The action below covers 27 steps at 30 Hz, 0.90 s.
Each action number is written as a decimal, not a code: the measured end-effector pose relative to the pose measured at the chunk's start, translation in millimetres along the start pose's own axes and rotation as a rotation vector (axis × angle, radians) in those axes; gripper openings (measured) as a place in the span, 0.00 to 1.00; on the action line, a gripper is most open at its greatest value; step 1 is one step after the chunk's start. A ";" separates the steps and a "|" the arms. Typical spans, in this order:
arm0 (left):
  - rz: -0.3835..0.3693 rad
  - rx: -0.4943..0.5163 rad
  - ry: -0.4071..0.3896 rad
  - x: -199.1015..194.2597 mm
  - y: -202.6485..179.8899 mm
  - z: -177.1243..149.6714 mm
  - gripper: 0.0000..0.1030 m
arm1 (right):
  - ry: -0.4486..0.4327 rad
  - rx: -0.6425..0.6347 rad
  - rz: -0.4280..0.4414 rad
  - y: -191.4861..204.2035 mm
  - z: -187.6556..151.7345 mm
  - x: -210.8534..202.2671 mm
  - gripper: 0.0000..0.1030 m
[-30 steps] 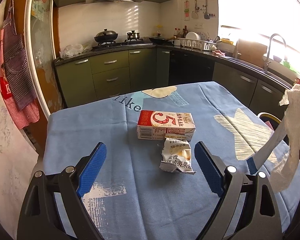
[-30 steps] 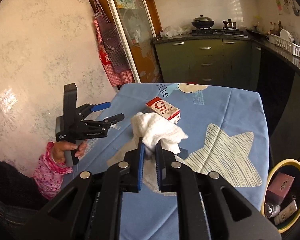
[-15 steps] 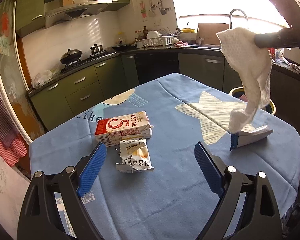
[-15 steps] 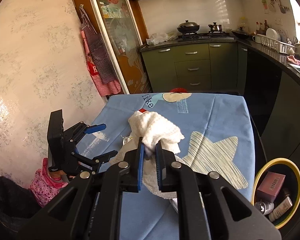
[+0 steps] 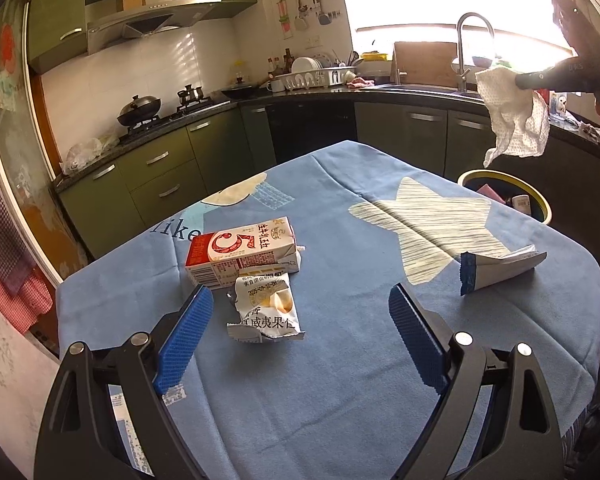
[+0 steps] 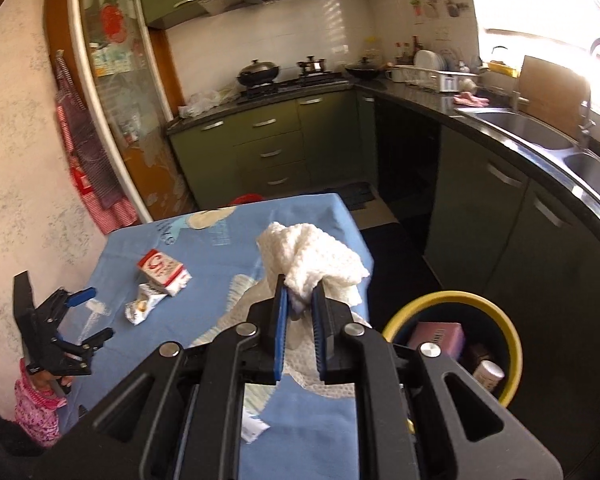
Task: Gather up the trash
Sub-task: 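Carry the towel over the bin and open the right gripper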
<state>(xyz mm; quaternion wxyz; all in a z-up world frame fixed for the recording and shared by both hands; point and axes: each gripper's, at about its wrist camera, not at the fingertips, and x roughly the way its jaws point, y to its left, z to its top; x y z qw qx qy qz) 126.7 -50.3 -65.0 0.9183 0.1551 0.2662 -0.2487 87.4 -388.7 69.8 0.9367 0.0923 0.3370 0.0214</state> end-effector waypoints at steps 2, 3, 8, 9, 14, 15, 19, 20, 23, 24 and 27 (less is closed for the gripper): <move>-0.003 -0.001 0.002 1.1 -0.3 0.0 0.86 | 0.009 0.043 -0.058 -22.5 -3.9 3.6 0.12; -0.004 -0.001 0.004 1.9 -0.4 0.0 0.86 | 0.015 0.061 -0.091 -33.8 -6.6 6.3 0.12; -0.011 0.000 0.013 5.4 -1.6 -0.9 0.86 | 0.076 0.168 -0.193 -87.5 -22.6 35.1 0.13; -0.013 0.001 0.013 5.7 -2.3 -1.1 0.86 | 0.087 0.185 -0.201 -95.8 -25.1 42.1 0.23; -0.032 0.014 0.005 5.1 -6.0 -1.5 0.86 | 0.099 0.251 -0.347 -131.7 -37.8 65.1 0.61; -0.036 0.016 0.004 5.1 -6.5 -1.4 0.86 | 0.092 0.260 -0.342 -133.4 -39.8 64.1 0.61; -0.083 0.013 0.009 7.2 -9.7 -1.0 0.86 | 0.091 0.239 -0.310 -127.7 -46.8 60.7 0.61; -0.099 0.015 0.012 7.9 -11.8 -0.6 0.86 | 0.091 0.228 -0.304 -124.6 -48.6 59.3 0.61; -0.140 0.034 0.021 9.7 -21.7 2.2 0.86 | 0.086 0.205 -0.277 -113.4 -53.7 53.9 0.61; -0.156 0.041 0.026 10.0 -25.6 3.5 0.86 | 0.087 0.200 -0.269 -110.3 -54.9 52.4 0.61; -0.238 0.083 0.045 11.5 -42.8 10.6 0.86 | 0.088 0.180 -0.250 -102.7 -60.8 49.6 0.61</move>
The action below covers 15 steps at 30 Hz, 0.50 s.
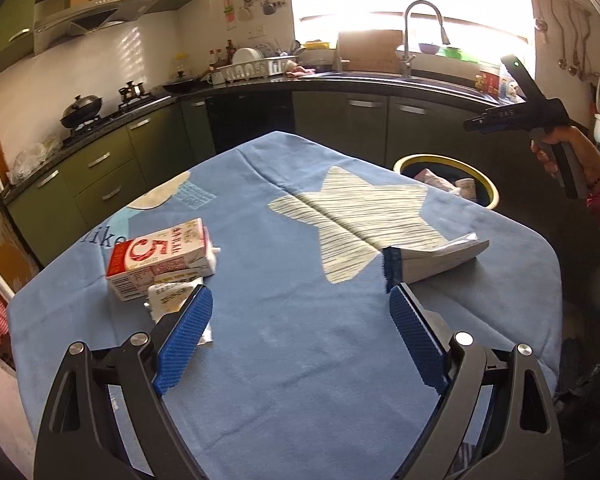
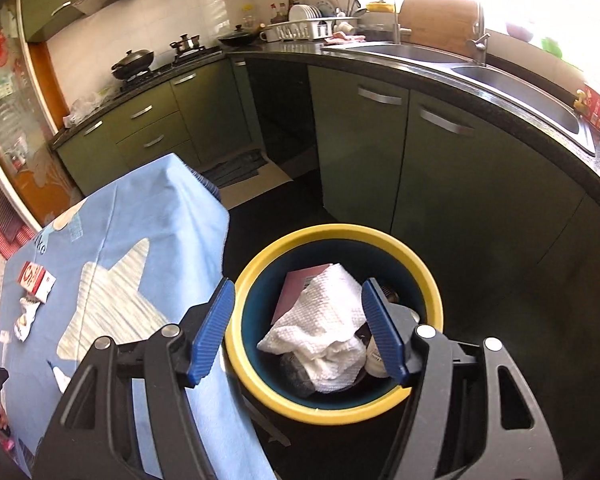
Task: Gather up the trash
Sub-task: 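Carry the towel over the bin and open the right gripper, then grasp the white tube with the left gripper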
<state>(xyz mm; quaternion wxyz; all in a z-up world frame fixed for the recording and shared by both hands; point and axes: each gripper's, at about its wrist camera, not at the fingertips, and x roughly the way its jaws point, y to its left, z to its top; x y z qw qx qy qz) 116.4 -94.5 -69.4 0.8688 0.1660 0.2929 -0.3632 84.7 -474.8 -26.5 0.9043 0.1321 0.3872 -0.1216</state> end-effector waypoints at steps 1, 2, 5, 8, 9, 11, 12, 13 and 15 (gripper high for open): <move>-0.025 0.018 0.007 1.8 -6.1 4.1 0.86 | 0.000 -0.005 0.008 1.0 -2.9 -0.9 0.61; -0.047 0.036 0.013 2.7 -11.8 7.6 0.86 | 0.001 -0.006 0.018 0.9 -5.7 -1.3 0.61; -0.139 0.138 0.024 9.9 -37.1 24.7 0.86 | 0.016 0.000 0.043 -2.4 -13.2 1.0 0.61; -0.233 0.257 0.038 20.1 -62.3 41.6 0.86 | 0.039 0.011 0.055 -9.1 -21.1 6.3 0.61; -0.275 0.306 0.050 25.8 -72.2 46.7 0.86 | 0.043 0.015 0.059 -11.0 -23.3 7.3 0.61; -0.340 0.383 0.081 37.4 -88.5 53.6 0.86 | 0.049 0.028 0.066 -15.8 -28.0 8.7 0.61; -0.374 0.423 0.103 45.7 -96.9 56.7 0.86 | 0.052 0.032 0.071 -18.6 -30.1 9.6 0.61; -0.401 0.459 0.127 54.6 -104.4 59.3 0.86 | 0.054 0.037 0.077 -21.1 -32.4 9.9 0.61; -0.424 0.502 0.163 70.4 -113.4 61.7 0.82 | 0.057 0.048 0.085 -25.5 -36.5 10.2 0.63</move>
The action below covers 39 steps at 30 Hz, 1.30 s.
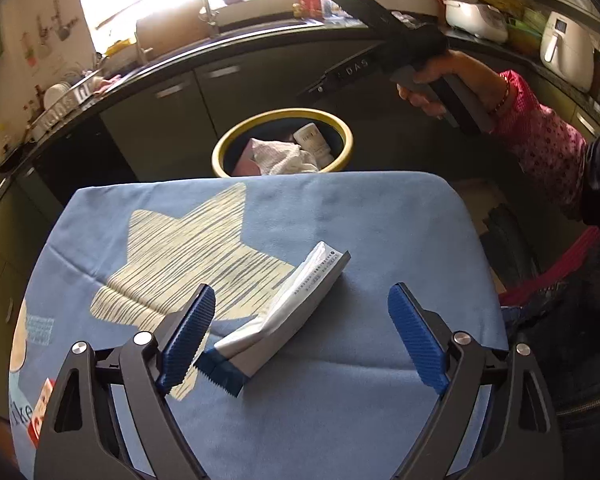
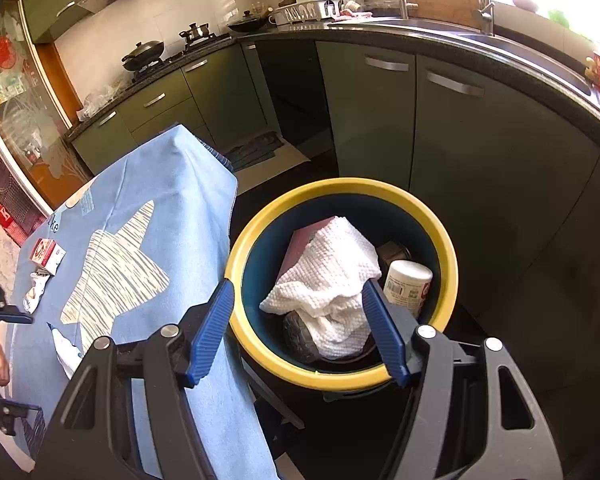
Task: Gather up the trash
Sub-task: 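Grasp the white tube with the left gripper, then carry the white tube over the bin and open the left gripper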
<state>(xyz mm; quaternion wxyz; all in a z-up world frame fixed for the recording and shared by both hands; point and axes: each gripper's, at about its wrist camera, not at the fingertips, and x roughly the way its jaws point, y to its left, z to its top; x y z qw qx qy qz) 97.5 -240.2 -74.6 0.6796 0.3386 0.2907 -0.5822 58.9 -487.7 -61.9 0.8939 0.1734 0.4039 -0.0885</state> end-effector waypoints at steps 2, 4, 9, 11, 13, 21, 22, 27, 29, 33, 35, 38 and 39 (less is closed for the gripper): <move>-0.023 0.025 0.031 15.7 2.9 4.5 0.78 | 0.009 0.001 0.003 -3.4 -2.7 1.3 0.64; -0.043 0.036 0.065 29.3 6.6 8.0 0.77 | 0.015 0.003 0.004 -6.4 -3.6 2.6 0.64; -0.078 0.069 0.142 51.6 12.1 8.5 0.73 | 0.024 0.006 0.013 -11.4 -5.0 6.5 0.64; -0.084 0.080 0.164 57.5 12.3 7.2 0.71 | 0.029 0.005 0.018 -12.2 -5.4 9.1 0.64; -0.106 0.071 0.168 59.6 16.3 7.6 0.69 | 0.035 0.006 0.024 -12.2 -5.5 12.3 0.64; -0.149 0.006 0.186 53.1 27.8 2.2 0.46 | 0.048 -0.001 0.042 -9.6 -6.6 17.7 0.64; -0.156 -0.012 0.188 50.9 29.1 0.4 0.44 | 0.048 0.000 0.043 -9.8 -6.9 17.3 0.64; -0.147 -0.072 0.203 42.2 26.7 -10.7 0.31 | 0.040 0.002 0.054 -10.3 -8.7 14.1 0.64; -0.131 -0.103 0.207 36.9 21.8 -15.2 0.29 | 0.037 0.002 0.058 -10.4 -9.3 12.5 0.64; -0.088 -0.164 0.208 29.6 13.7 -19.4 0.27 | 0.029 0.003 0.065 -11.5 -10.5 9.1 0.64; -0.078 -0.199 0.203 26.7 13.3 -18.7 0.24 | 0.024 0.005 0.070 -12.5 -11.2 6.7 0.64; -0.075 -0.247 0.189 23.2 13.5 -10.5 0.24 | 0.017 0.008 0.074 -14.7 -12.6 3.5 0.64; -0.072 -0.255 0.183 20.9 14.0 -6.1 0.24 | 0.015 0.009 0.074 -15.7 -13.4 2.0 0.64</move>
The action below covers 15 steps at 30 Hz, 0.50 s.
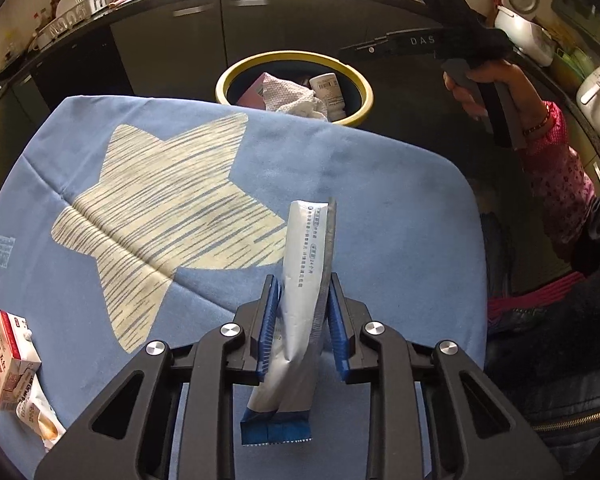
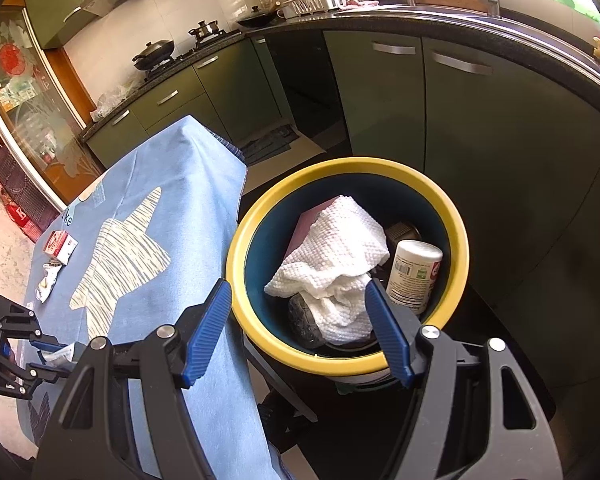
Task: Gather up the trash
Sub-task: 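Carry the white tube over the bin and open the left gripper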
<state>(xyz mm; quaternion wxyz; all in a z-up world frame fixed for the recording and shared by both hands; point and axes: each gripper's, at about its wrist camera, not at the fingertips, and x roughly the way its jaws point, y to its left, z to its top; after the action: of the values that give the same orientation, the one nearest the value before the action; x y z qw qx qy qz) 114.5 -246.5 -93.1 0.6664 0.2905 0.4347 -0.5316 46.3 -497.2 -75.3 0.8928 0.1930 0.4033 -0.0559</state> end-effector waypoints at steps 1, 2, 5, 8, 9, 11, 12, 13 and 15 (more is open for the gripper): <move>-0.001 -0.004 -0.008 -2.8 -0.8 5.0 0.24 | -0.004 0.002 -0.001 -1.3 -0.6 -2.0 0.64; -0.004 -0.006 -0.015 -3.6 -1.3 9.8 0.24 | -0.008 0.004 -0.002 -2.9 -1.1 -4.1 0.64; -0.019 0.010 -0.039 -6.0 -6.5 34.6 0.24 | -0.023 0.016 -0.007 -10.8 -2.7 -11.6 0.64; -0.010 0.055 -0.068 -7.4 -15.1 64.5 0.24 | -0.040 0.037 -0.020 -23.0 -5.6 -20.4 0.64; -0.005 0.075 -0.082 -6.3 -18.2 77.7 0.24 | -0.043 0.045 -0.025 -28.1 -7.0 -23.5 0.64; -0.003 0.108 -0.104 -1.4 -22.5 105.2 0.24 | -0.050 0.061 -0.035 -36.2 -8.8 -28.1 0.64; -0.010 0.115 -0.109 1.6 -23.7 116.6 0.24 | -0.053 0.069 -0.040 -40.5 -9.8 -30.4 0.64; -0.019 0.123 -0.115 6.8 -25.1 130.0 0.24 | -0.057 0.077 -0.047 -45.7 -11.4 -32.9 0.64; -0.028 0.145 -0.123 22.2 -30.6 159.5 0.24 | -0.061 0.094 -0.056 -54.2 -13.8 -36.2 0.64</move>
<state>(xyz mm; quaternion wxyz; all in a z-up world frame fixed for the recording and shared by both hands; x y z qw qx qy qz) 129.5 -400.2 -38.2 0.6616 0.2989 0.3572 -0.5876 -1.4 -543.7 -72.9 0.8926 0.2215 0.3782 -0.1055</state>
